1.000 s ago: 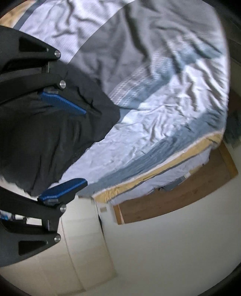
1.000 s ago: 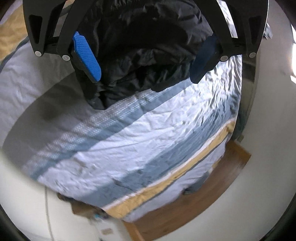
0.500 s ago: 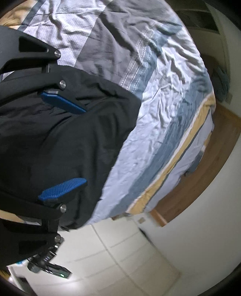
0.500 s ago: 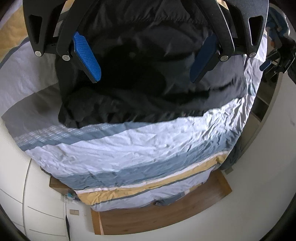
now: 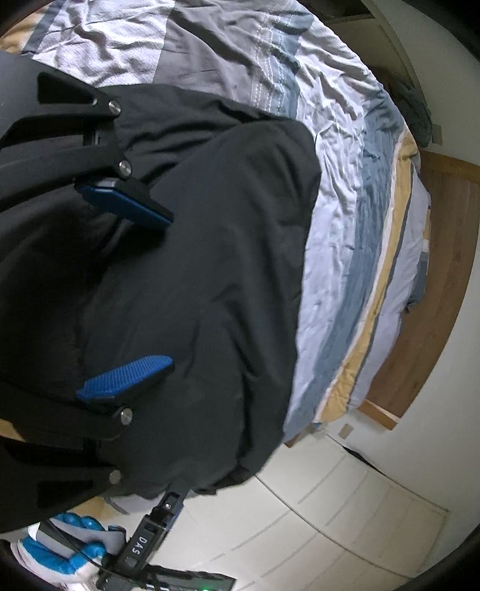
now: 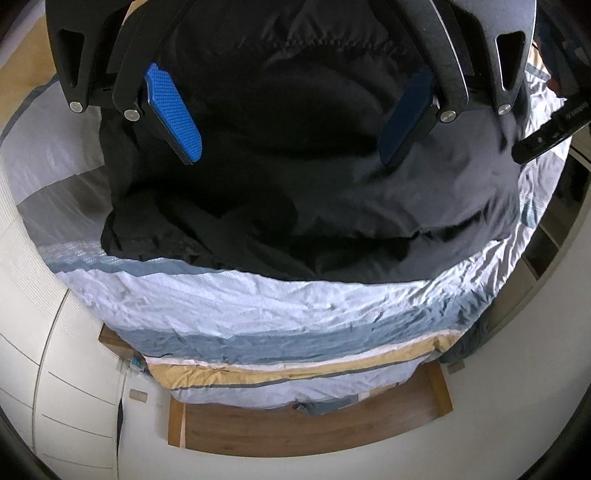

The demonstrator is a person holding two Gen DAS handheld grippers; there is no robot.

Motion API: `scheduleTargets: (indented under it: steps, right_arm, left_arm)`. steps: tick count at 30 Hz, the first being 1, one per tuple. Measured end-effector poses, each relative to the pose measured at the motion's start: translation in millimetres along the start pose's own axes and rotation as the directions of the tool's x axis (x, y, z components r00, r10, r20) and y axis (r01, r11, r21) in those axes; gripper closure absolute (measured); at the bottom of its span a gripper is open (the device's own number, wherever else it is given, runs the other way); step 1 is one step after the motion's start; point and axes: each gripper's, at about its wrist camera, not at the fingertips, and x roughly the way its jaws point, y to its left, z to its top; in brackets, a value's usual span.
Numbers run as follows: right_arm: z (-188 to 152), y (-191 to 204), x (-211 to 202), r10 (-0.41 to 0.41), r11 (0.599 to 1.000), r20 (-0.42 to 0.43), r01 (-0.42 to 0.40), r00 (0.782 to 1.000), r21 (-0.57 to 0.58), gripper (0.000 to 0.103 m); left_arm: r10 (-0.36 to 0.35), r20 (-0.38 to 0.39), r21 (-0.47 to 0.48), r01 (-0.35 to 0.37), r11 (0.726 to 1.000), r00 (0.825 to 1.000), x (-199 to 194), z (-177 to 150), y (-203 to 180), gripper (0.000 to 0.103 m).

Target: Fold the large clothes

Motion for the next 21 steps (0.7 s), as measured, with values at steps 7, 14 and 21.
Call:
scheduleTargets:
  steps: [7,14,21]
  right_arm:
    - [-7,0,33,-0.027,1.000,-0.038,0.027,0.999,-0.016,0.003]
    - [-7,-1,57,-0.040,0.999,-0.070,0.038,0.997,-0.021,0.002]
    - [-6,-5,79,-0.030,0.999,-0.106,0.029,0.994,-0.012,0.001]
  left_arm:
    - [0.035,-0.013,0.065,-0.034,0.997,0.999,35,1,-18,0.033]
    - [0.056,-0.043,0.078,-0.053,0.996,0.997,64,10,-14,0.033]
    - [0.077,-0.073,0.080,-0.071,0.994,0.994,89,18,-10,0.028]
